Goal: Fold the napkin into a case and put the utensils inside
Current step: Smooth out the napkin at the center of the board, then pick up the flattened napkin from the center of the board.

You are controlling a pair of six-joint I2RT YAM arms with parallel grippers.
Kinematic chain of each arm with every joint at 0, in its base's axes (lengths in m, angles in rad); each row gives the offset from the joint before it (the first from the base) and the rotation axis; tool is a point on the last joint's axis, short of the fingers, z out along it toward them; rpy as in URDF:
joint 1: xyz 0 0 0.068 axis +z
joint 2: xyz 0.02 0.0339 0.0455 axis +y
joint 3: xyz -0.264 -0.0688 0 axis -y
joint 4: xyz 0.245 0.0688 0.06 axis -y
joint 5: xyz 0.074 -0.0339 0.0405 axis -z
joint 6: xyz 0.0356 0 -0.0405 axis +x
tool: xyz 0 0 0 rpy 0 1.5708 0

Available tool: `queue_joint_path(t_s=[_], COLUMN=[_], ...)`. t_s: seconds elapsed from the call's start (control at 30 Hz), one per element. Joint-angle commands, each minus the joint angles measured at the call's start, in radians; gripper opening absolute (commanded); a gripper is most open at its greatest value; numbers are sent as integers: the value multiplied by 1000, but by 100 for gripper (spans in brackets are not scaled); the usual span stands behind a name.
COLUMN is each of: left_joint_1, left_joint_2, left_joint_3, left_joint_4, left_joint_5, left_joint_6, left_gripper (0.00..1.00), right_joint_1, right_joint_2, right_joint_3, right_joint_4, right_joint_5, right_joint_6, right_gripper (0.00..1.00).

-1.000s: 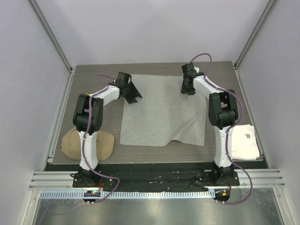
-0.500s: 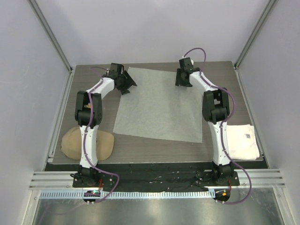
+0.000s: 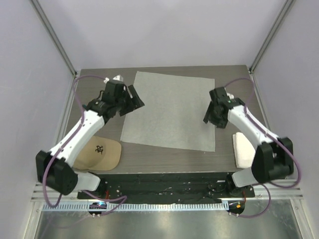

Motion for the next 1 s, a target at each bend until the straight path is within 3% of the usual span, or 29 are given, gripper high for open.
queue_joint_path(t_s=[0.0, 0.27, 0.43, 0.97], left_joint_1=[-36, -52, -52, -53], left_joint_2=[-117, -347, -375, -327], left_joint_3=[-136, -243, -221, -202], left_joint_4=[-88, -93, -110, -111], left_joint_5=[-85, -39, -59, -50], left_joint_6=[0, 6, 30, 42], left_gripper=[71, 71, 71, 71], right_joint_1=[7, 3, -6, -7], right_joint_2=[-218, -441, -388, -312], right_joint_3=[-263, -523, -560, -591], right_joint_4=[-40, 51, 124, 127], right_joint_5=[-13, 2, -14, -25], right_joint_6=[152, 292, 286, 326], right_gripper=[58, 47, 36, 37])
